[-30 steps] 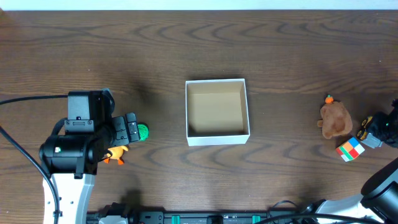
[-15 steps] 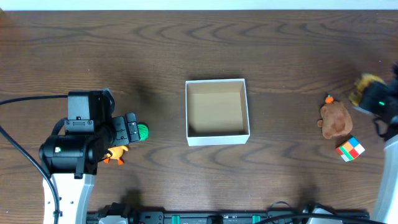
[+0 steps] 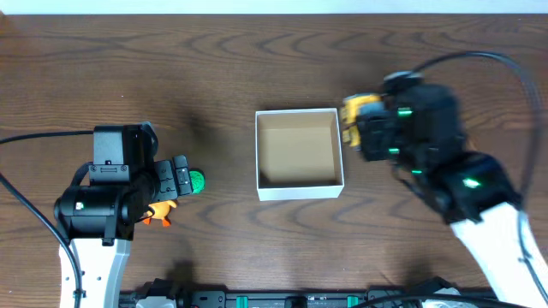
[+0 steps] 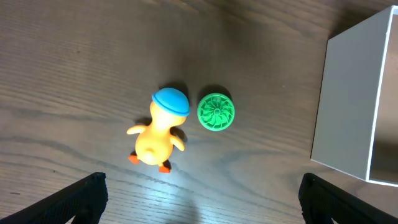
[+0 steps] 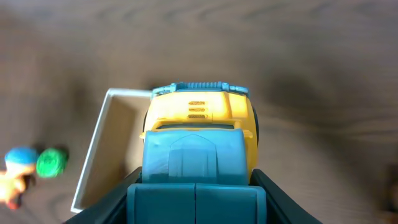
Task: Pack container
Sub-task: 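Lift the truck with the right gripper and carry it over the box, then lower the truck into the box and open the right gripper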
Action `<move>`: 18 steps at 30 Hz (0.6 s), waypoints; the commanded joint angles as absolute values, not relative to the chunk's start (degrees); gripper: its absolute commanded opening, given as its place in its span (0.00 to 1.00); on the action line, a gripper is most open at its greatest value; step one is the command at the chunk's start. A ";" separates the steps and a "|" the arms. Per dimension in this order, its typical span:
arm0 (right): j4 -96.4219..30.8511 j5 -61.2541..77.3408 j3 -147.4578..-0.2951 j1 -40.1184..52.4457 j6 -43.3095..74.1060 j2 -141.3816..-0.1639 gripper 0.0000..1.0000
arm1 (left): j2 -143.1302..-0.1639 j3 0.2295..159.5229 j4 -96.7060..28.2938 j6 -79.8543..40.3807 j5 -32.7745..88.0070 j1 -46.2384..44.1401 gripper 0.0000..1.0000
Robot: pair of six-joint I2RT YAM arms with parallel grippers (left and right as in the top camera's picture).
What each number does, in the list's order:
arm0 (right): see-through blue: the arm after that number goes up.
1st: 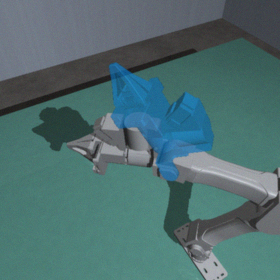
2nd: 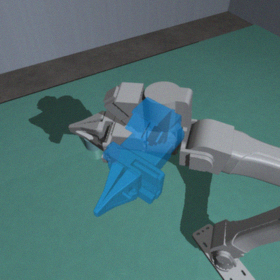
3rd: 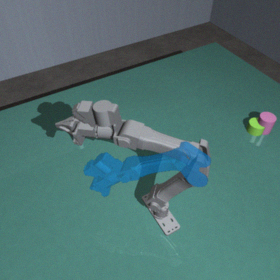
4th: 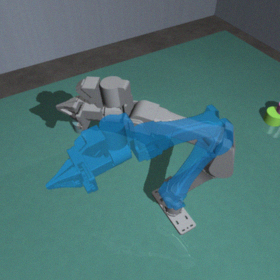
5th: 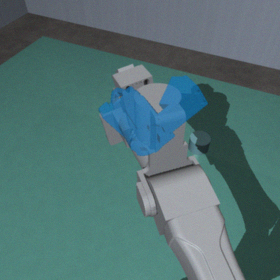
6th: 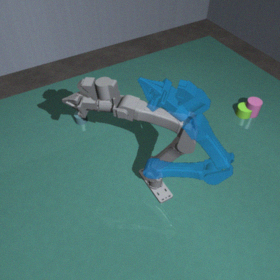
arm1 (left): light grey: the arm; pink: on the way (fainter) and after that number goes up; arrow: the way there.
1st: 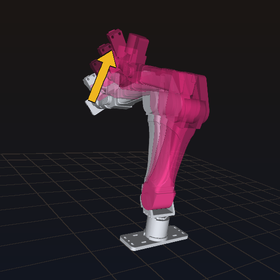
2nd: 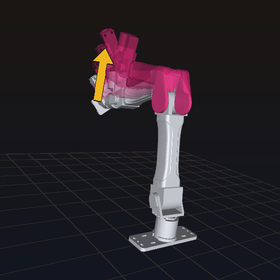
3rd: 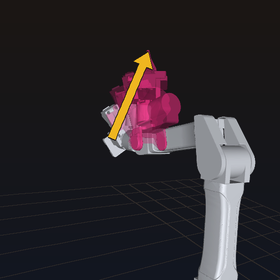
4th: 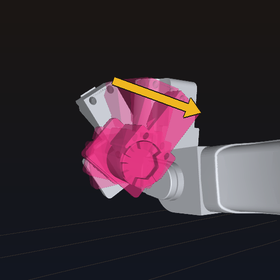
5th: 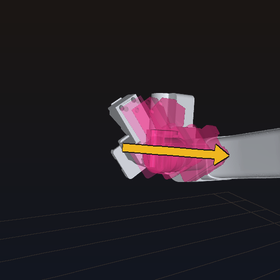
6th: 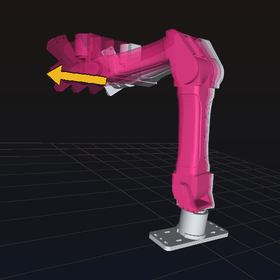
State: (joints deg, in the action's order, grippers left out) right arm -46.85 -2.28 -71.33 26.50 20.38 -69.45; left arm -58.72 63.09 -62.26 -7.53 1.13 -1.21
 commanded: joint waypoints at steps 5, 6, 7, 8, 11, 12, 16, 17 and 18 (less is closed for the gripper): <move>-44.36 -6.63 -72.10 34.59 30.94 -82.06 0.01 | -59.05 63.99 -62.41 -7.84 1.06 -0.93 0.98; -44.25 -6.63 -72.10 34.57 32.62 -83.55 0.01 | -59.13 63.99 -62.52 -7.84 1.06 -0.93 0.98; -44.10 -6.63 -72.10 34.57 34.39 -85.41 0.01 | -59.22 63.99 -62.59 -7.84 1.06 -0.93 0.98; -43.99 -6.63 -72.10 34.57 35.48 -86.67 0.01 | -59.29 63.99 -62.67 -7.84 1.06 -0.93 0.98; -43.05 -6.68 -72.10 34.57 37.47 -90.78 0.01 | -59.59 63.99 -62.72 -7.84 1.06 -0.93 0.98; -42.89 -7.01 -72.10 34.52 38.19 -91.90 0.01 | -59.59 63.99 -62.72 -7.84 1.06 -0.93 0.98; -40.45 -9.02 -72.10 34.46 38.98 -95.64 0.01 | -59.81 63.99 -62.72 -7.84 1.06 -0.93 0.98; -39.22 -9.02 -72.10 34.48 38.15 -96.49 0.02 | -59.86 63.99 -62.74 -7.81 1.06 -0.93 0.98; -38.20 -9.02 -72.10 34.48 37.08 -97.32 0.03 | -59.90 63.99 -62.72 -7.84 1.06 -0.93 0.98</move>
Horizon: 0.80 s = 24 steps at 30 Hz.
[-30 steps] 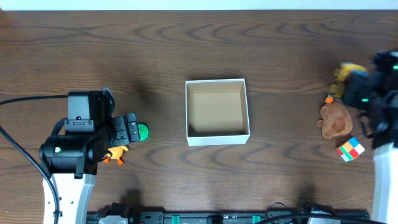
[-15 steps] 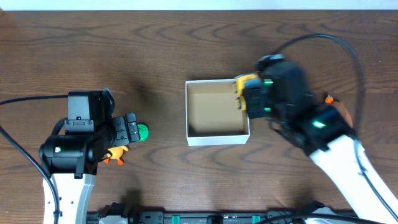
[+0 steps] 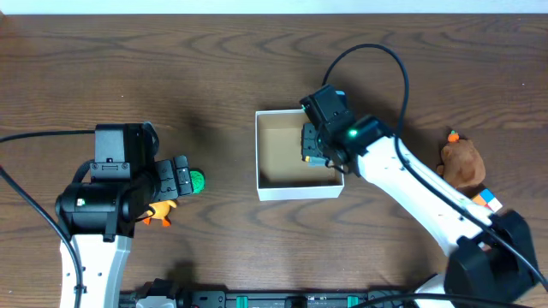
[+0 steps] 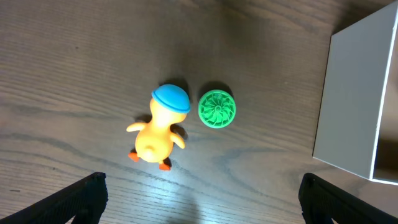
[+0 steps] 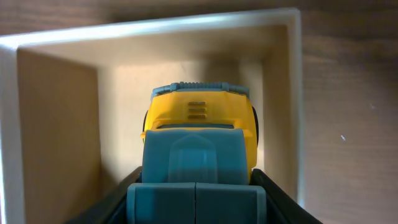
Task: Pack container
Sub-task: 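Lower the truck into the box and open the right gripper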
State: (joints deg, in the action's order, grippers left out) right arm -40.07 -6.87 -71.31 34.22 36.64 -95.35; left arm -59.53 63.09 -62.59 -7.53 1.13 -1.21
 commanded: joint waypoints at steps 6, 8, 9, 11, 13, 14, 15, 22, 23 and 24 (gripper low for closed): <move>-36.62 -9.43 -72.10 34.46 36.34 -99.53 0.15 | -59.92 63.99 -62.74 -7.81 1.06 -0.93 0.98; -36.80 -10.96 -72.10 34.46 36.34 -99.57 0.14 | -59.92 63.99 -62.72 -7.81 1.06 -0.93 0.98; -36.86 -11.90 -72.10 34.41 36.34 -99.57 0.14 | -59.92 63.99 -62.74 -7.81 1.06 -0.93 0.98; -36.80 -12.64 -72.10 34.28 36.34 -99.57 0.15 | -59.92 63.99 -62.74 -7.81 1.06 -0.93 0.98; -36.86 -12.64 -72.10 34.13 36.34 -99.57 0.22 | -59.92 63.99 -62.74 -7.81 1.06 -0.93 0.98; -36.88 -12.64 -72.10 34.13 36.34 -99.57 0.28 | -59.92 63.99 -62.74 -7.81 1.06 -0.93 0.98; -36.88 -12.64 -72.10 34.13 36.34 -99.57 0.35 | -59.92 63.99 -62.74 -7.81 1.06 -0.93 0.98; -36.91 -12.62 -72.10 34.15 36.34 -99.57 0.71 | -59.92 63.99 -62.74 -7.81 1.06 -0.93 0.98; -36.88 -12.60 -72.10 34.15 36.34 -99.57 0.73 | -59.92 63.99 -62.74 -7.81 1.06 -0.93 0.98; -36.88 -12.62 -72.10 34.15 36.34 -99.57 0.73 | -59.92 63.99 -62.74 -7.81 1.06 -0.93 0.98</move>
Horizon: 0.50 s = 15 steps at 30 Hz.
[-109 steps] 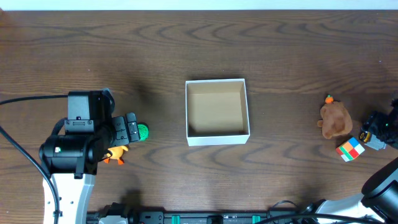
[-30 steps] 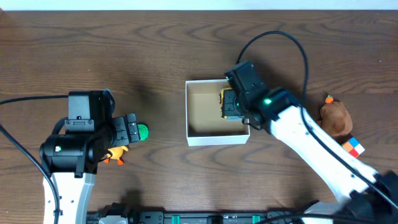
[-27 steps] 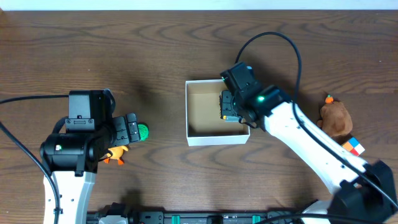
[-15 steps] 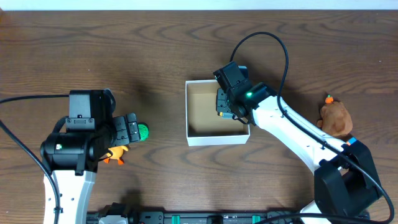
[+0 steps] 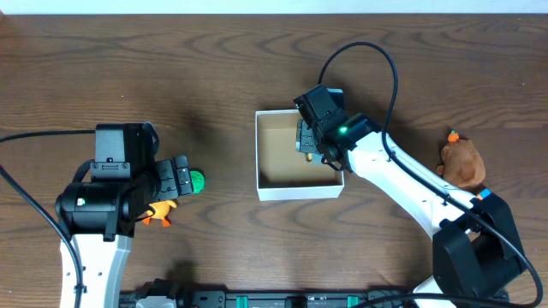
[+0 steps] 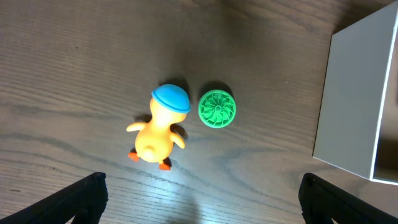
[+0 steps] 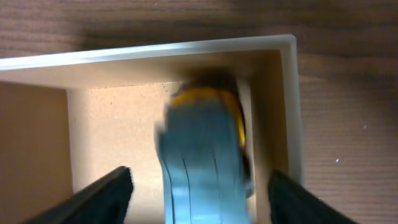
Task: Pack container
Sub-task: 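Lower the truck into the box and open the right gripper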
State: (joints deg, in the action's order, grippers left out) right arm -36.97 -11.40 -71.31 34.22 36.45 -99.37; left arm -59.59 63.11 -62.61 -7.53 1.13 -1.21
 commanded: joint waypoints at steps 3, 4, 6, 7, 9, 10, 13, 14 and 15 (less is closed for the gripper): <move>-36.93 -12.62 -72.10 34.15 36.34 -99.57 0.74 | -59.92 63.99 -62.74 -7.81 1.06 -0.93 0.98; -36.91 -12.62 -72.10 34.15 36.34 -99.57 0.74 | -59.92 63.99 -62.72 -7.81 1.04 -0.93 0.98; -36.82 -12.62 -72.10 34.15 36.34 -99.57 0.74 | -59.92 63.99 -62.70 -7.81 1.06 -0.93 0.98; -36.73 -12.62 -72.10 34.15 36.34 -99.57 0.74 | -59.92 63.99 -62.72 -7.81 1.06 -0.93 0.98; -36.38 -12.62 -72.10 34.15 36.32 -99.57 0.73 | -59.92 63.99 -62.72 -7.81 1.06 -0.93 0.98; -36.07 -12.60 -72.10 34.15 36.21 -99.55 0.72 | -59.92 63.99 -62.72 -7.81 1.06 -0.93 0.98; -33.89 -11.86 -72.25 34.15 32.88 -99.29 0.70 | -59.92 63.99 -62.72 -7.81 1.06 -0.93 0.98; -33.32 -11.79 -72.42 34.15 32.05 -99.00 0.70 | -59.92 63.99 -62.72 -7.81 1.06 -0.93 0.98; -33.12 -11.81 -72.88 34.15 31.24 -98.28 0.70 | -59.92 63.99 -62.72 -7.81 1.04 -0.93 0.98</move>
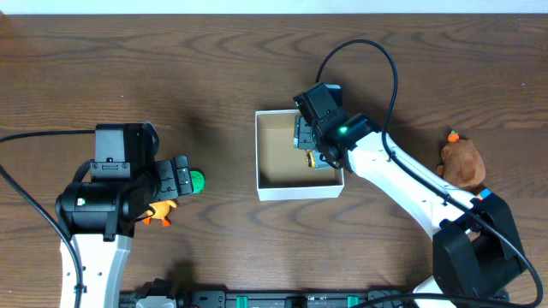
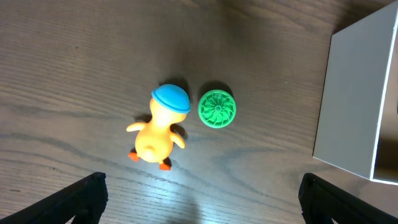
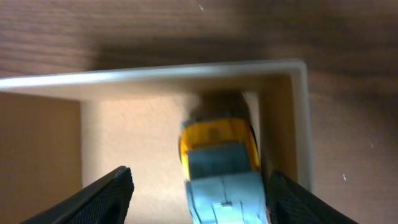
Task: Pack container
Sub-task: 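Lower the truck into the box and open the right gripper, then move right gripper to the brown teddy bear and grasp it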
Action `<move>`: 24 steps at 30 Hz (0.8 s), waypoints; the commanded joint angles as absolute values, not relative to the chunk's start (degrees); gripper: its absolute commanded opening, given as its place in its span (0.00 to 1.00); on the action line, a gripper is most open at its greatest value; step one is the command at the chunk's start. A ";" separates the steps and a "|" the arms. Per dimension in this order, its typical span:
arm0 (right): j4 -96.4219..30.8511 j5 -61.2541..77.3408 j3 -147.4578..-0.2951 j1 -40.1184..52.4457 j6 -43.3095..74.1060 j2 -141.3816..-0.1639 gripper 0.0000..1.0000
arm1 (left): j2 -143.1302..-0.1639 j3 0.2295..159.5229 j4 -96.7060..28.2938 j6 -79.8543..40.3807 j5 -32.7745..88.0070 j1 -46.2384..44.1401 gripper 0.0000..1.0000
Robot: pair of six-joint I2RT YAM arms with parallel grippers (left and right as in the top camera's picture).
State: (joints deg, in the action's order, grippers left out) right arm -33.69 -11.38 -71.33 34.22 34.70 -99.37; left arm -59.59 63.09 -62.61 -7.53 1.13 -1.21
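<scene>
The white cardboard box stands mid-table. Inside it, against the right wall, lies a yellow and blue toy truck, also seen from above as the truck. My right gripper hangs open over the box's far right corner, its fingers wide on either side of the truck and not touching it. A yellow duck with a blue cap and a green ridged disc lie on the table left of the box. Above them, my left gripper stands open and empty.
A brown plush toy with an orange tip lies on the table at the right. The box's white outer wall stands right of the disc. Cables arc over the table behind the right arm.
The right gripper has risen a little over the box; the truck now lies sharp and still on the box floor by the right wall. The left arm, duck and disc have not moved.
The right gripper first held the truck beside the box's right wall, outside it. Then it held the truck inside the box. Half a second ago its jaws were open and the truck blurred below. The truck now rests in the box. The left arm stayed still.
</scene>
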 commanded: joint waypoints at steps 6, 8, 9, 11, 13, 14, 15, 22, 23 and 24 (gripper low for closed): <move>-37.71 -16.40 -78.32 31.79 27.70 -90.91 0.74 | -59.92 63.99 -62.72 -7.81 1.04 -0.93 0.98; -42.98 -19.31 -80.01 29.10 30.65 -87.35 0.82 | -59.92 63.99 -62.72 -7.81 1.06 -0.93 0.98; -46.15 -20.27 -80.49 27.03 32.80 -85.27 0.90 | -59.92 63.99 -62.72 -7.81 1.04 -0.93 0.98; -51.79 -20.21 -80.58 21.85 36.23 -81.19 0.99 | -59.92 63.99 -62.72 -7.81 1.04 -0.93 0.98; -58.04 -19.44 -80.58 15.38 38.98 -77.62 0.99 | -59.92 63.99 -62.72 -7.81 1.04 -0.93 0.98; -61.06 -19.00 -80.55 11.44 39.79 -76.07 0.99 | -59.92 63.99 -62.72 -7.81 1.04 -0.93 0.98; -63.48 -18.61 -80.55 7.90 40.12 -74.98 0.99 | -59.92 63.99 -62.72 -7.81 1.04 -0.93 0.98; -74.87 -11.46 -78.35 -15.70 40.27 -73.63 0.99 | -59.92 63.99 -62.72 -7.81 1.06 -0.93 0.98; -74.74 -10.83 -76.93 -17.87 40.25 -73.76 0.99 | -59.92 63.99 -62.72 -7.81 1.04 -0.93 0.98; -74.13 -10.48 -75.48 -19.42 40.25 -73.91 0.98 | -59.92 63.99 -62.70 -7.81 1.04 -0.93 0.98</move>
